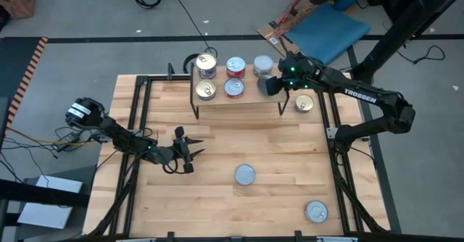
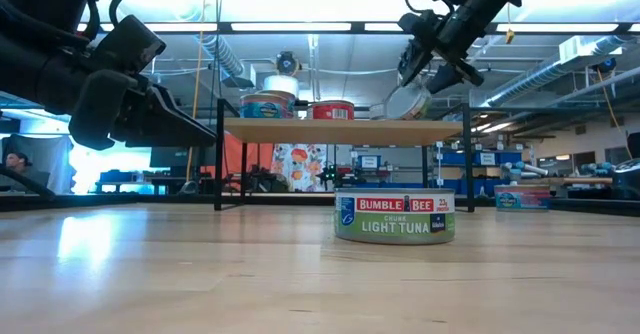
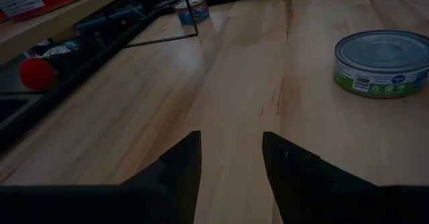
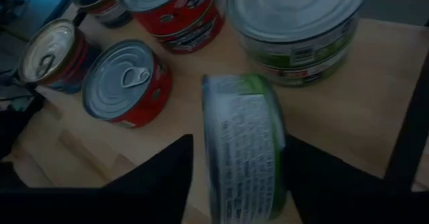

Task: Stack canned seafood by type on shelf
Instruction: Put the green tuna can on the shelf, then stack the blue pink tuna can on top of the other blue pink tuna can on the shelf

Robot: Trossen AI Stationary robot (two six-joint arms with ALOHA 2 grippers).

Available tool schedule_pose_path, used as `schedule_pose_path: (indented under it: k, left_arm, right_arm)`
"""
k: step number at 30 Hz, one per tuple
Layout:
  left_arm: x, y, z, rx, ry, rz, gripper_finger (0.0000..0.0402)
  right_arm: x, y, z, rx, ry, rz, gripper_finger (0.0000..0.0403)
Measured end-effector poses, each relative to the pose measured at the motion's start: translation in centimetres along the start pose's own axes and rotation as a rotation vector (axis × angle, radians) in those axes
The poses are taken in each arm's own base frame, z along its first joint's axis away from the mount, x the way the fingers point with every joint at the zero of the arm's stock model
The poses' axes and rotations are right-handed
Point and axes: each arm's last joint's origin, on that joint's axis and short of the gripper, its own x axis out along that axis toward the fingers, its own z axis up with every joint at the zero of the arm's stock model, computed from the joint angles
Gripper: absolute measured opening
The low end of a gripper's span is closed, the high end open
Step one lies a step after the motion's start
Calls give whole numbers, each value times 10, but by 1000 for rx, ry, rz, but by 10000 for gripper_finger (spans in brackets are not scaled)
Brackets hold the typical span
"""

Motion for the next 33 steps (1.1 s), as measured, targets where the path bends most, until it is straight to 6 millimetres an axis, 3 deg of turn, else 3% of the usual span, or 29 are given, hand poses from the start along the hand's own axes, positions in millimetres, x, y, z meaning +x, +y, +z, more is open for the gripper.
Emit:
schedule_pose_path:
  k: [4,7,13,25,29,33]
  left_arm:
    - [0,0,0,0,0,0,163]
    - [0,0,0,0,0,0,163]
    - [0,0,0,-1,0,0,163]
    - [0,0,0,-15,0,-1,163]
    - [0,0,0,-14,0,-1,163]
    - [0,0,0,-15,0,-1,163]
  right_arm:
    - [0,0,0,3,-11,-15,265]
    - [0,1,1,9,-2,13,270]
    - [0,-1,1,10,-23,-32,242]
    - [-2,-4,-5,-66,27,-73,231]
    - [-13,7,-6,-190,49,-36,216]
    - [-26,26,-19,-344,117,12,175]
